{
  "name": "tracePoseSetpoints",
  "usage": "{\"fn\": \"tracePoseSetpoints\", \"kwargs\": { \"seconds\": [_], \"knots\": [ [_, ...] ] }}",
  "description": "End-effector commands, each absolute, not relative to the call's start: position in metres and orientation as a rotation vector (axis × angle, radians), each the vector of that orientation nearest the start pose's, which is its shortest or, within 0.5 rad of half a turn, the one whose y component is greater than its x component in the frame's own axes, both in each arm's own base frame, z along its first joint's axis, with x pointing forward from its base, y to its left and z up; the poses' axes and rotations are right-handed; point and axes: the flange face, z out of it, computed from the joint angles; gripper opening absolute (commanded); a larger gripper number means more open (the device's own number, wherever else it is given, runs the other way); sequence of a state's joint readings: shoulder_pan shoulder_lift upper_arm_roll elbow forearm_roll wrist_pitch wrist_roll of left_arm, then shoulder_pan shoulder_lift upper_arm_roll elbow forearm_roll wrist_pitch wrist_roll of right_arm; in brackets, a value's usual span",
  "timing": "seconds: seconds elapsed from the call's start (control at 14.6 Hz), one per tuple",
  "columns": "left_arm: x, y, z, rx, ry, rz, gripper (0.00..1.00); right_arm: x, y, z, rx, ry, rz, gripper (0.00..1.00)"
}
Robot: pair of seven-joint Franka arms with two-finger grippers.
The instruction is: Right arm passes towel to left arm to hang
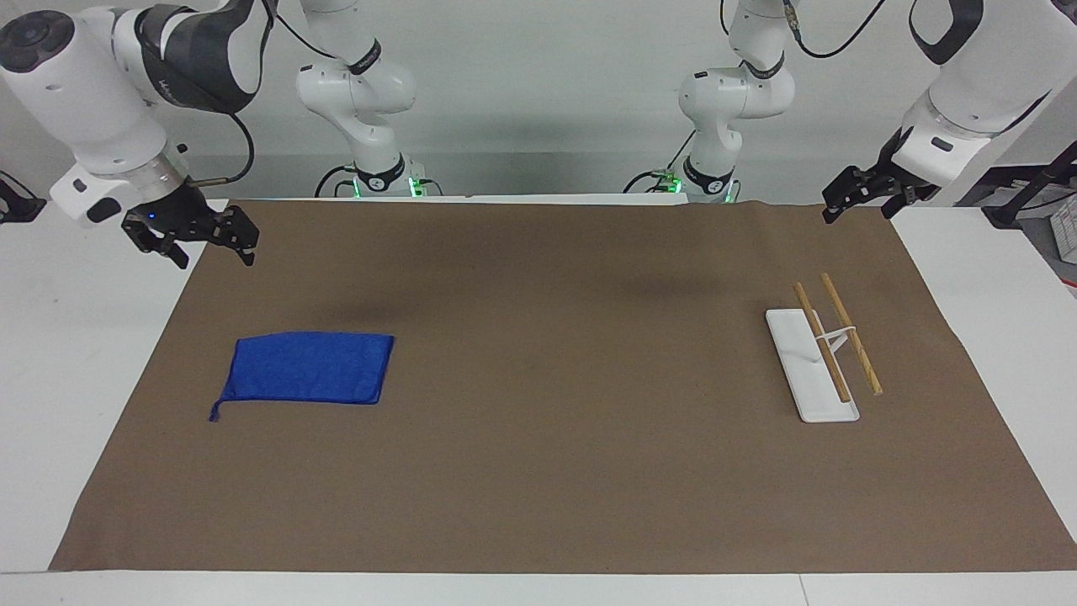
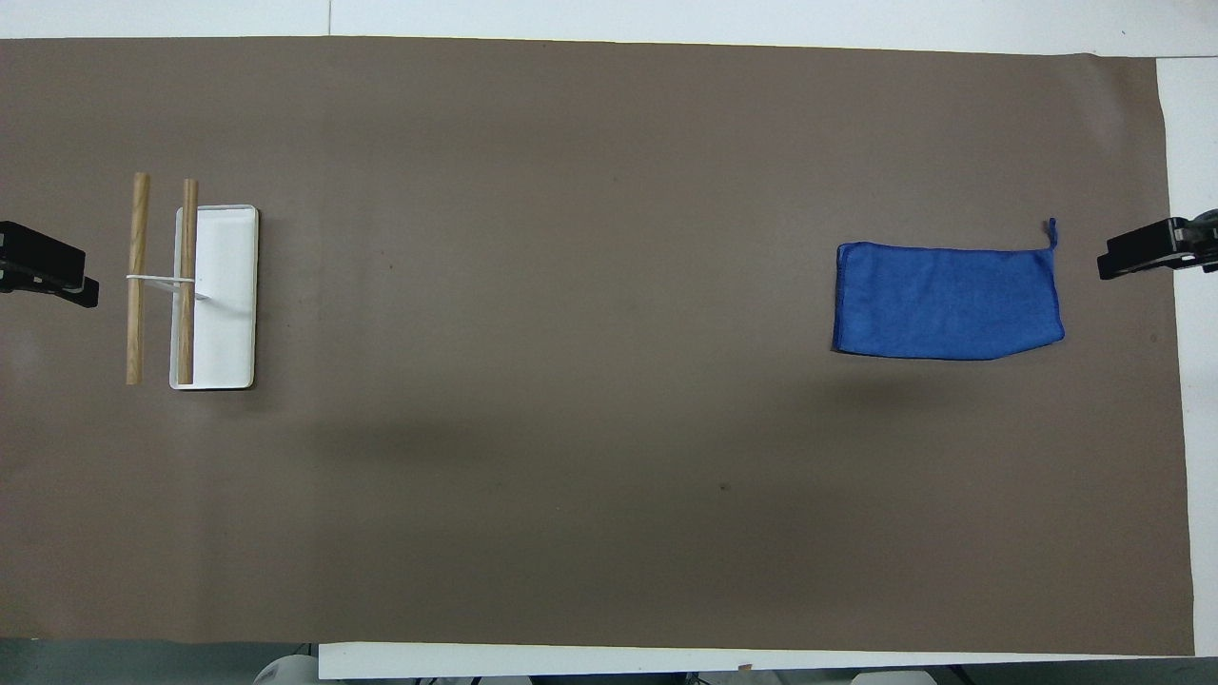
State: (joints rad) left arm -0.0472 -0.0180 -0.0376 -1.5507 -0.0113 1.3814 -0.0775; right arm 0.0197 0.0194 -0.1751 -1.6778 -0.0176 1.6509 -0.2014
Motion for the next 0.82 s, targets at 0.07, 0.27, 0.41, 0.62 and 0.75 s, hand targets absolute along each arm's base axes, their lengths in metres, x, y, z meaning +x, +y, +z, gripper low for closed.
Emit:
{"fn": "tracePoseSetpoints", "kwargs": {
  "seconds": [0.07, 0.27, 0.41, 0.62, 0.75],
  "knots": [
    [0.524, -0.046, 0.63, -3.135, 0.012, 0.235, 1.0, 0.554, -0.088, 0.574, -3.14, -0.083, 0.056, 0.99],
    [0.524, -0.046, 0.631, -3.135, 0.012, 0.235, 1.0, 0.554, -0.089, 0.576, -3.136, -0.082, 0.052, 0.99],
    [0.523, -0.046, 0.63, -3.135, 0.012, 0.237, 1.0, 0.554, -0.089, 0.576, -3.136, -0.082, 0.05, 0.99],
    [0.523, -0.046, 0.63, -3.134, 0.012, 0.24, 1.0, 0.557, -0.089, 0.571, -3.135, -0.077, 0.057, 0.99],
    [0.523, -0.046, 0.63, -3.134, 0.012, 0.24, 1.0, 0.568, -0.091, 0.544, -3.137, -0.065, 0.113, 0.99]
  ]
}}
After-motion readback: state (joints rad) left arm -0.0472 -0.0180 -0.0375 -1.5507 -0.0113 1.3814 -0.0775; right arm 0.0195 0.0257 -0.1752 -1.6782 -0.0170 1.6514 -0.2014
